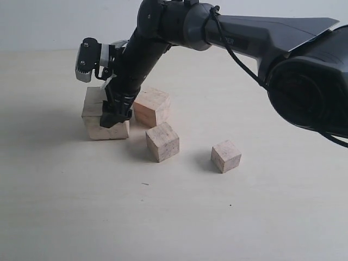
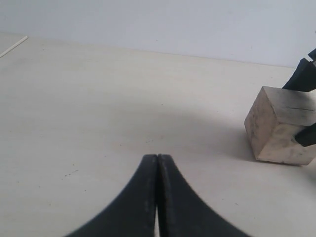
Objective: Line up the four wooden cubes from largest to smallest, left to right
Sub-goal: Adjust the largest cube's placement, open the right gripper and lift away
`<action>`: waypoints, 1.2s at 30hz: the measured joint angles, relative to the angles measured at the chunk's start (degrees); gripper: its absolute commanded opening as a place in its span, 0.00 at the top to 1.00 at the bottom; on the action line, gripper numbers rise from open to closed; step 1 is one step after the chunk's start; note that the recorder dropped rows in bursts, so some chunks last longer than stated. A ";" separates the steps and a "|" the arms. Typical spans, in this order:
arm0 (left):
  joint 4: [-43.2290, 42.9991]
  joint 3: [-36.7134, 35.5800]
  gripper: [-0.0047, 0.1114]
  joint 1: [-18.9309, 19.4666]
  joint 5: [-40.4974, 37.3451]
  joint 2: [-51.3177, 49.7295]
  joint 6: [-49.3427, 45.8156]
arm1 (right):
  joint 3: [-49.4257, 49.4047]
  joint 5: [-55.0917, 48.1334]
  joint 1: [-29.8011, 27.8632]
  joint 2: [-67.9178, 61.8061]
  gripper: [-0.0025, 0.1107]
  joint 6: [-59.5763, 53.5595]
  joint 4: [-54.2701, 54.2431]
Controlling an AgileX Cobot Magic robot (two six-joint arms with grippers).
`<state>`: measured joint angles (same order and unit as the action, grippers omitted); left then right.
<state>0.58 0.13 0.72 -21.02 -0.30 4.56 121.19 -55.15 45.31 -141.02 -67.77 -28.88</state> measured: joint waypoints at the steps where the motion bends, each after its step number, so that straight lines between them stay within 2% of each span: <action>1: 0.00 0.00 0.96 0.00 0.00 0.00 0.00 | 0.00 0.00 0.00 0.00 0.81 0.00 0.00; 5: 0.00 0.00 0.96 0.00 0.00 0.00 0.00 | 0.00 0.00 0.00 0.00 0.60 0.10 -0.60; 6: 0.00 0.00 0.96 0.00 0.00 0.00 0.00 | 0.00 0.00 0.00 0.00 0.48 0.10 -1.25; 8: 0.00 0.00 0.96 0.00 0.00 0.00 0.00 | 0.00 0.00 0.00 0.00 0.33 0.21 -3.03; 10: 0.00 0.00 0.96 0.00 0.00 0.00 0.00 | 0.00 0.11 0.00 0.00 0.26 0.10 -3.15; 27: 0.00 0.00 0.96 0.00 0.00 0.00 0.00 | 0.00 1.97 0.00 0.00 0.25 0.01 -3.81; 34: 0.00 0.00 0.96 0.00 0.00 0.00 0.00 | 0.00 2.35 0.00 0.00 0.09 0.01 -4.19; 36: 0.00 0.00 0.96 0.00 0.00 0.00 0.00 | 0.00 2.35 0.00 0.00 0.07 0.01 -4.28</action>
<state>0.58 0.13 0.72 -21.02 -0.30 4.56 121.19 -52.80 45.31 -141.02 -67.76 -33.17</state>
